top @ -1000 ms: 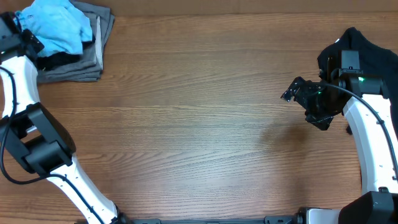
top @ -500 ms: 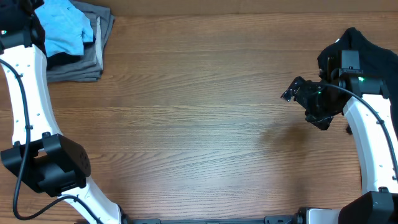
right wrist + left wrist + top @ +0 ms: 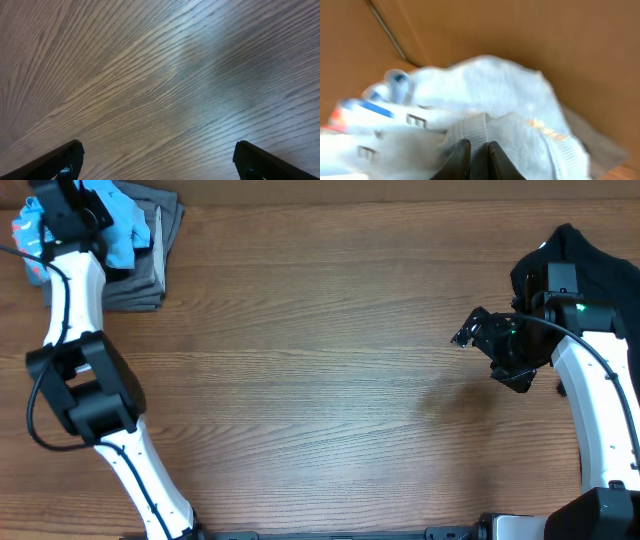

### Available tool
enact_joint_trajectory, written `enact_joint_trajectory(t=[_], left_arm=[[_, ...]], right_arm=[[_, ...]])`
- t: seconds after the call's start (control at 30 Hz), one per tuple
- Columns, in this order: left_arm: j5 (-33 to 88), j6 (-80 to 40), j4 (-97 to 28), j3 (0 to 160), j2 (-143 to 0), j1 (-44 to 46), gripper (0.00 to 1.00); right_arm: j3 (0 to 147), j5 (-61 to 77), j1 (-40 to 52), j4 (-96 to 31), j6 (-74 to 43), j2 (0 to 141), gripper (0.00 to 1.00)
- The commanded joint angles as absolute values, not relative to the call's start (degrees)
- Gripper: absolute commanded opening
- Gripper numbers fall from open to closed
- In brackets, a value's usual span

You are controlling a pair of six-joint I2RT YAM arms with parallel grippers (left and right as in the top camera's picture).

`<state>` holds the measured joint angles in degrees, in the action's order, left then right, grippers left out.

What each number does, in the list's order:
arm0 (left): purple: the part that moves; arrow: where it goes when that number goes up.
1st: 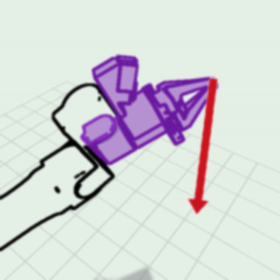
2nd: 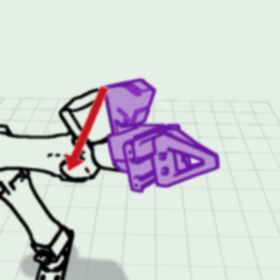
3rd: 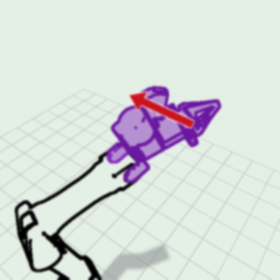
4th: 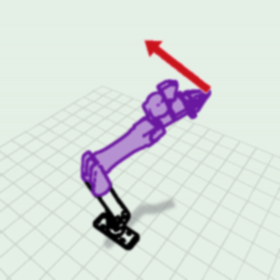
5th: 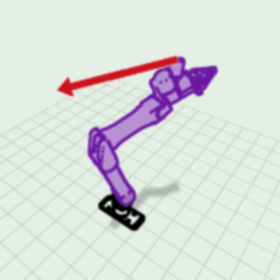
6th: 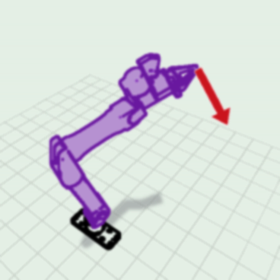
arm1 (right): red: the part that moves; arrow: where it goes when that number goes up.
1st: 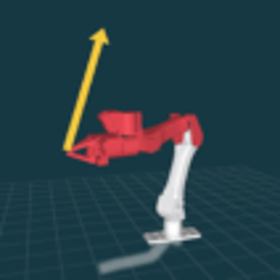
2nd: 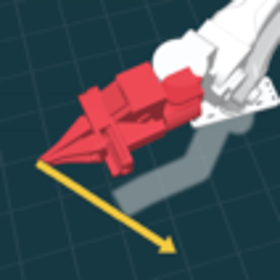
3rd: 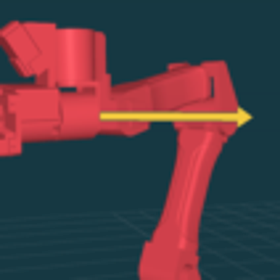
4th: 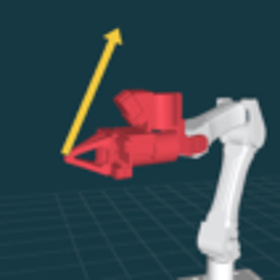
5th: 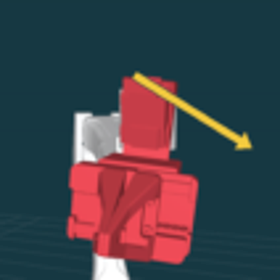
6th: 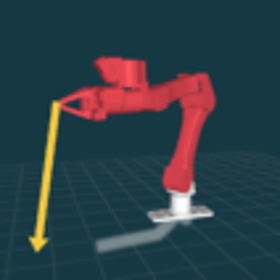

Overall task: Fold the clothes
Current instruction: 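Place the bundle on the stack and open the left gripper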

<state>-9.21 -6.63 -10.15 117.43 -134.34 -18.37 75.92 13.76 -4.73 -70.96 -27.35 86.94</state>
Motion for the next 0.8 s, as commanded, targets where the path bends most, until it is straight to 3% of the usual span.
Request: enact_joint_trajectory(t=[0.0,0.4,0.6,0.77], left_arm=[[-6.17,-5.13,-6.00,117.49,-137.49,-18.20,0.17],[-2.42,-5.74,-6.09,119.72,-140.00,-16.78,0.24],[5.45,-5.15,-10.66,124.09,-132.73,-15.99,0.42],[5.54,-5.08,-14.52,124.42,-127.11,-15.68,0.43]], right_arm=[[76.47,14.20,-4.40,-71.53,-26.98,85.95,1.00],[76.47,14.22,-4.40,-73.60,-27.03,85.95,1.00],[76.47,14.22,-4.40,-73.76,-26.98,85.95,1.00],[76.47,14.00,-4.40,-73.41,-26.92,85.95,1.00]])
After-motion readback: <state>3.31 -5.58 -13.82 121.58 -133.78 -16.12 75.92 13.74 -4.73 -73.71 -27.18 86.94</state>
